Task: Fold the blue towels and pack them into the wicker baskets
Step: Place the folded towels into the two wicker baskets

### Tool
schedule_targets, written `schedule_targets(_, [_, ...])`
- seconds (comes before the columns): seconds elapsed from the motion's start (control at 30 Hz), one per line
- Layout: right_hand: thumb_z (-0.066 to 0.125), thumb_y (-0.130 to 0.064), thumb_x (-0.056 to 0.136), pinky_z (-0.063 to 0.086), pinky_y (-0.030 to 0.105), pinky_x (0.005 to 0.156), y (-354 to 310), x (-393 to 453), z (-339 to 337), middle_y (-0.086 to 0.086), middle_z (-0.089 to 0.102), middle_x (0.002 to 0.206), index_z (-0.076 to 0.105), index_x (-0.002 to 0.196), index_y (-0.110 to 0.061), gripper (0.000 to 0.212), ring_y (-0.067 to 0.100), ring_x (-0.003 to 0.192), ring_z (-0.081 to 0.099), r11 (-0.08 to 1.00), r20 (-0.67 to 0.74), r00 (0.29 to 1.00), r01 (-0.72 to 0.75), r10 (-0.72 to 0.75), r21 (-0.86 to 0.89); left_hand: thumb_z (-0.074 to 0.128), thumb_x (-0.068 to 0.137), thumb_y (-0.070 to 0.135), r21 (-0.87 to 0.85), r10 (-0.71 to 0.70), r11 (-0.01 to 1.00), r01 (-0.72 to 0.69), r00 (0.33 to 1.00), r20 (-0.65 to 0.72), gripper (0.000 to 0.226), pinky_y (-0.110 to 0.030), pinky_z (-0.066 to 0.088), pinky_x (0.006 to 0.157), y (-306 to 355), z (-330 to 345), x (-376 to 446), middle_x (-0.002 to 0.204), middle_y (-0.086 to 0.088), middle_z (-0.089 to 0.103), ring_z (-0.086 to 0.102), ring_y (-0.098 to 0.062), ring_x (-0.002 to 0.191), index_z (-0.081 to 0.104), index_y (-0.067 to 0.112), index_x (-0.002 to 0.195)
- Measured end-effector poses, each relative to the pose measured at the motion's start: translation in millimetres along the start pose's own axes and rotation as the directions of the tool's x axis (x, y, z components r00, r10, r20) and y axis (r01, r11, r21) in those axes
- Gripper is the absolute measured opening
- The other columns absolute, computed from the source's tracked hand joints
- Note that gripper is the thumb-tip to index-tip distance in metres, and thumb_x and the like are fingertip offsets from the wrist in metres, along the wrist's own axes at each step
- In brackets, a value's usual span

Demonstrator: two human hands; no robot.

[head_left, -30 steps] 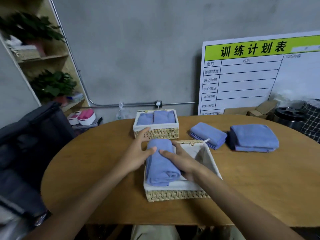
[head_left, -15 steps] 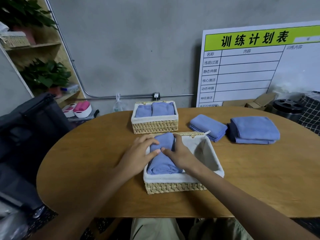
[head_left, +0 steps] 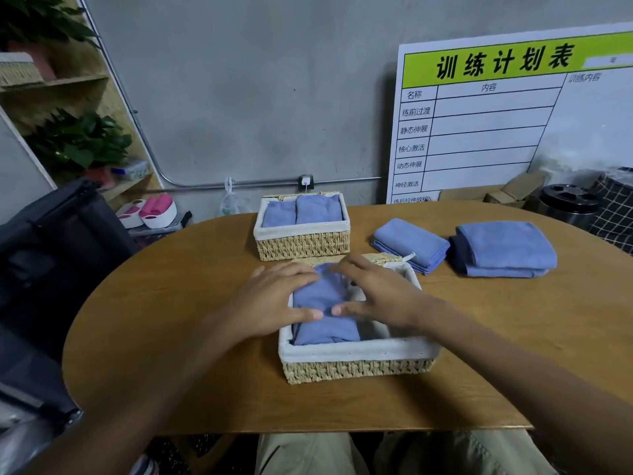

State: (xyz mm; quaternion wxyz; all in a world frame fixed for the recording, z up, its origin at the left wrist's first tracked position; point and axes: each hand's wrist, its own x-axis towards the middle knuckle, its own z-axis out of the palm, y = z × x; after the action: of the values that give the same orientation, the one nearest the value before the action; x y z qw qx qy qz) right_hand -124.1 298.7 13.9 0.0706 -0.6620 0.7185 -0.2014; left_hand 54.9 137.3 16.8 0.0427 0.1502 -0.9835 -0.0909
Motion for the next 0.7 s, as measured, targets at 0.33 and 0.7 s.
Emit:
schedule_targets(0.33, [0.066,-0.059,0.086,0.041,0.031,0.087,15,13,25,-0.008,0.032,0.146,0.047,0.145,-0.02,0.073,0.021,0.117,0.055,0.99,0.25,0.968,0.008,0.027,-0.139,0.052,0.076,0.084,0.134,-0.109,0.988,0.07,0.946,0.305,0.087,-0.057,0.024,0.117,4,-2,7,0.156,0.02,0.036,0.005,-0.015,0.153,0.047,0.034,0.147])
schedule_targets(0.7, [0.066,-0.069,0.08,0.049,0.04,0.094,16,11,32,-0.012,0.026,0.152,0.04,0.146,-0.021,0.086,0.02,0.12,0.054,0.996,0.281,0.959,0.054,-0.031,-0.074,0.069,0.077,0.07,0.351,-0.16,0.936,-0.033,0.846,0.508,0.091,-0.036,0.045,0.102,20,-4,27,0.154,0.009,0.042,0.048,-0.019,0.133,0.038,0.027,0.152])
